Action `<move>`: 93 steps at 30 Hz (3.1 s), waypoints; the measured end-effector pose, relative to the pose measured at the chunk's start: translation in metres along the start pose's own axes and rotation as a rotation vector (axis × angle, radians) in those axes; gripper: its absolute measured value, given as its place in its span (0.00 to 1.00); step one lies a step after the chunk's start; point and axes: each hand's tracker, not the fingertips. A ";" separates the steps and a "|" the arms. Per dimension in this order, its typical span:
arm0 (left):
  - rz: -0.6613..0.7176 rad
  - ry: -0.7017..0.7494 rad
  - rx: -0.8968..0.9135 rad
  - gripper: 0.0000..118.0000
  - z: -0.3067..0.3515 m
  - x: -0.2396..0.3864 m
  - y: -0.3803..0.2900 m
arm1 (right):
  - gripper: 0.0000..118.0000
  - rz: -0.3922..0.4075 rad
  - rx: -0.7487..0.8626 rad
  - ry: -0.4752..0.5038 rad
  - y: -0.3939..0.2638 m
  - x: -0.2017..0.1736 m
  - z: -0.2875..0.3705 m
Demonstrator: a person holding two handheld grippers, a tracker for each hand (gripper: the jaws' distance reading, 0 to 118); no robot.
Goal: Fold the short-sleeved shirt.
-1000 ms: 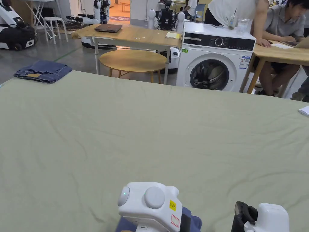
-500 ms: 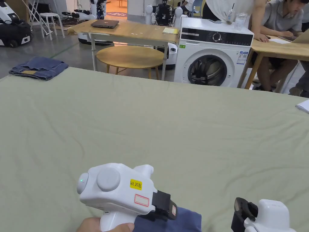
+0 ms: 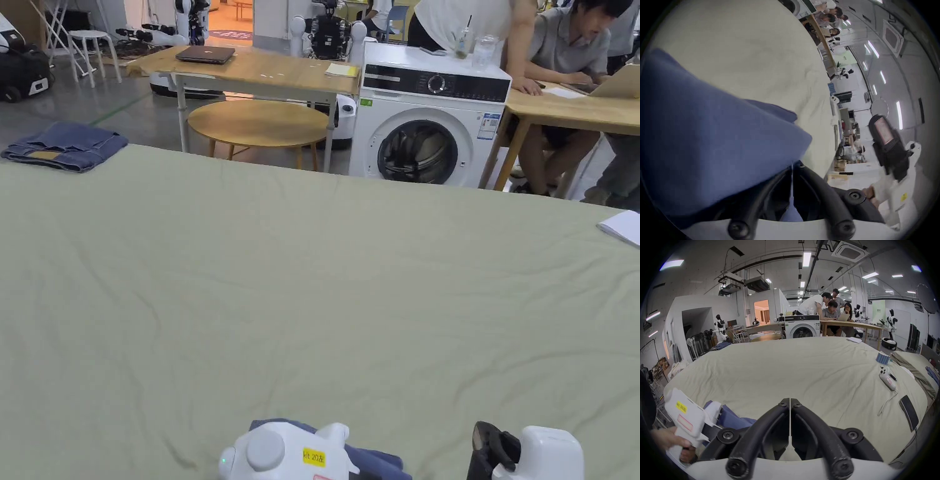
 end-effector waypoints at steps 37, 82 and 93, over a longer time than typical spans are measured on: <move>-0.605 0.808 1.222 0.00 0.229 0.061 -0.046 | 0.00 0.103 0.203 -0.020 0.032 -0.066 0.013; 0.033 -0.099 0.131 0.50 0.178 -0.103 0.023 | 0.00 0.088 -0.282 0.032 -0.053 -0.070 -0.066; 0.128 -0.193 0.079 0.53 0.130 -0.107 0.023 | 0.00 0.084 -0.278 0.036 -0.055 -0.069 -0.067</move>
